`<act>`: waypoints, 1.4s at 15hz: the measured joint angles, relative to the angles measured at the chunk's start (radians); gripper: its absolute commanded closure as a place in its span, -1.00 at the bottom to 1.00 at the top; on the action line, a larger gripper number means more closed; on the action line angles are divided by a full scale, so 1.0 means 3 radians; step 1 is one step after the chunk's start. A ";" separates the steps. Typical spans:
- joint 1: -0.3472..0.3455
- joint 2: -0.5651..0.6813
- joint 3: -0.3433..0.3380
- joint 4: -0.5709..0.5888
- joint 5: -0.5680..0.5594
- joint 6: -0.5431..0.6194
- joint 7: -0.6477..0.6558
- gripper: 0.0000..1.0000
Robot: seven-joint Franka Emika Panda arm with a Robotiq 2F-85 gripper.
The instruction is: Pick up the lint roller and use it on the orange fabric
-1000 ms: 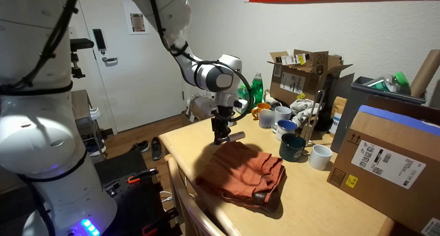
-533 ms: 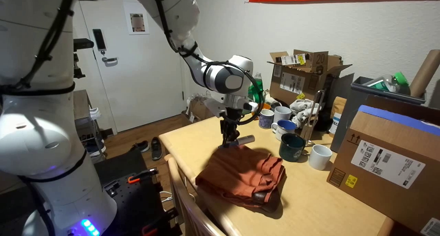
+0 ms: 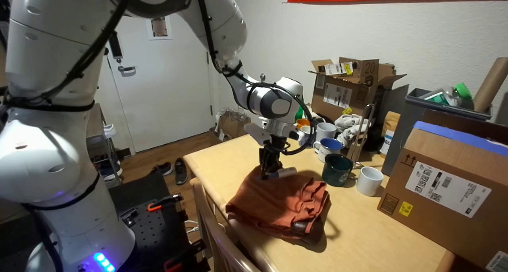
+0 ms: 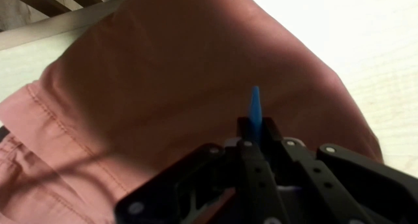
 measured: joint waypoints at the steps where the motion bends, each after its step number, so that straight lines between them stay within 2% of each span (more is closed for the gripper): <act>1: -0.0012 0.0065 0.0000 0.0046 0.0011 -0.0013 -0.0030 0.94; 7: -0.0109 0.0310 0.0000 0.0276 0.0062 -0.0079 -0.0192 0.94; 16: -0.0441 0.0331 -0.0036 0.0417 0.0291 -0.0261 -0.0486 0.94; 21: -0.0526 0.0436 -0.0080 0.0547 0.0323 -0.0415 -0.0516 0.94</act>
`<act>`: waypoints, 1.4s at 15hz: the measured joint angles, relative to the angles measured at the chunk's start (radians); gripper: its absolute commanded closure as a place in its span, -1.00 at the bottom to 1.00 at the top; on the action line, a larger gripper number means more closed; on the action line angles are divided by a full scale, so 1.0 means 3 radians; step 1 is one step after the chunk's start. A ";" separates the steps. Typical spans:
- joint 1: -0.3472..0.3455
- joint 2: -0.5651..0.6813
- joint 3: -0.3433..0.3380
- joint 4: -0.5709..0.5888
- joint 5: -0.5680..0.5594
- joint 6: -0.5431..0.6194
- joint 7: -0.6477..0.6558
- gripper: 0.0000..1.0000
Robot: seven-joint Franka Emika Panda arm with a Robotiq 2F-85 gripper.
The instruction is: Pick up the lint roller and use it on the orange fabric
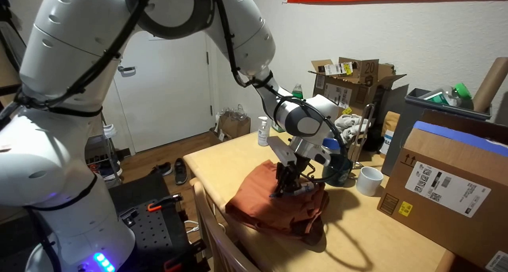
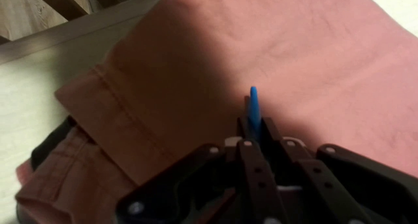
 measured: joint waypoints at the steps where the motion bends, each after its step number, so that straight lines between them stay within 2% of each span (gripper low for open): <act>1: -0.0014 0.0030 -0.0010 0.0031 0.0002 -0.0030 0.0000 0.94; 6: -0.0119 0.0137 -0.0079 0.0134 0.0043 -0.0113 -0.0004 0.94; 14: -0.0419 0.0097 -0.0190 0.0115 0.0195 -0.0116 -0.0111 0.94; 17: -0.0429 -0.0094 -0.0219 -0.0069 0.0205 -0.0067 -0.0139 0.94; 21: -0.0429 -0.0597 -0.0303 -0.0575 0.0205 0.0000 -0.0139 0.94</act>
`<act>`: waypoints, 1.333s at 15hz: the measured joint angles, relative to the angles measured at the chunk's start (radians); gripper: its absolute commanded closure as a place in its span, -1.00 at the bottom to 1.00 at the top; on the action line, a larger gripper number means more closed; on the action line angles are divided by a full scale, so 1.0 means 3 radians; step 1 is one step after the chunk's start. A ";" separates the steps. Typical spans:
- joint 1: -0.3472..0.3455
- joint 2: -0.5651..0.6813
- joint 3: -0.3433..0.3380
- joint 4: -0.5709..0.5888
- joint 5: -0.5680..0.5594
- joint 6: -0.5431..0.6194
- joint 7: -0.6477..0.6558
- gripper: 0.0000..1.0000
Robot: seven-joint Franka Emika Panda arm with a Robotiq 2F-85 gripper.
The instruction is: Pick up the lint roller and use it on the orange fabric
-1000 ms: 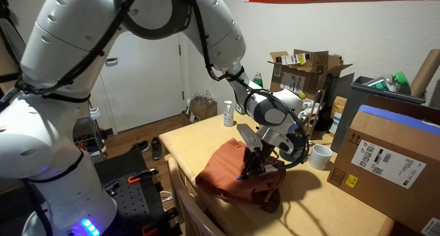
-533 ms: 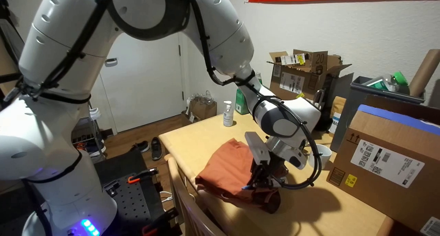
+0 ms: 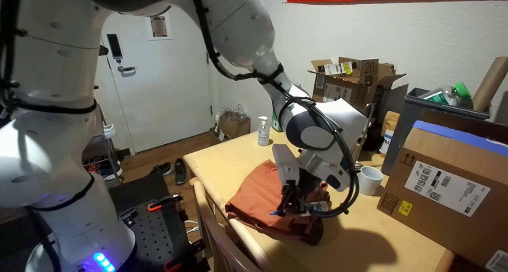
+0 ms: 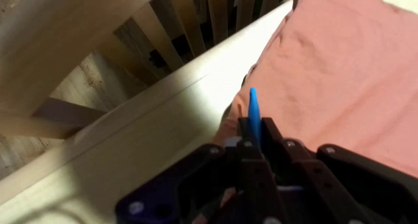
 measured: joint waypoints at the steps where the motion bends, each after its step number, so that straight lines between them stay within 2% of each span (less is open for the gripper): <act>1: 0.0000 -0.0146 -0.0022 -0.0140 0.0000 0.0010 0.0000 0.94; 5: 0.0001 -0.0609 -0.0058 -0.0599 0.0005 0.0099 -0.0001 0.94; 8: 0.0030 -0.0720 -0.0056 -0.0739 0.0040 0.0102 -0.0004 0.94; 14: 0.0127 -0.0653 -0.0044 -0.0823 0.0094 0.0102 -0.0004 0.94; 20: 0.0143 -0.0342 -0.0040 -0.0763 0.0174 0.0102 -0.0004 0.94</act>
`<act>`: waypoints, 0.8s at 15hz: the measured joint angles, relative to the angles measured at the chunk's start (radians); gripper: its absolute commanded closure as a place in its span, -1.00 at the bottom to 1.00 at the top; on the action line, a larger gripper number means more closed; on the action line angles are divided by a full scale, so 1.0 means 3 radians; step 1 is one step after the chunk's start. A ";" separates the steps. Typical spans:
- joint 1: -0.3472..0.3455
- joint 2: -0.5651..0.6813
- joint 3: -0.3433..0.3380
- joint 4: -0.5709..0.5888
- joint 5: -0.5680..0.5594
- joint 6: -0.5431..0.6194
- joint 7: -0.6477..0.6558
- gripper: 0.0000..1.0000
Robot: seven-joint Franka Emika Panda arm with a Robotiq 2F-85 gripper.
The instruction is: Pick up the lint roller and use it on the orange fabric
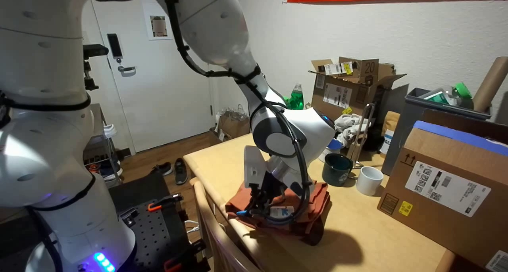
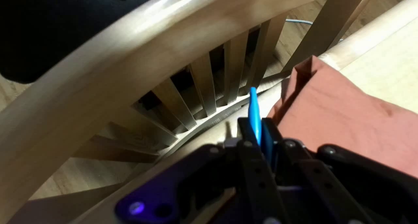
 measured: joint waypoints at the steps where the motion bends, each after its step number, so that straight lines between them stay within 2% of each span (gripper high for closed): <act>1: 0.0001 0.0073 0.0003 0.0032 0.0000 0.0000 0.0000 0.94; 12: 0.0156 0.0548 0.0124 0.0404 -0.0020 0.0000 0.0003 0.94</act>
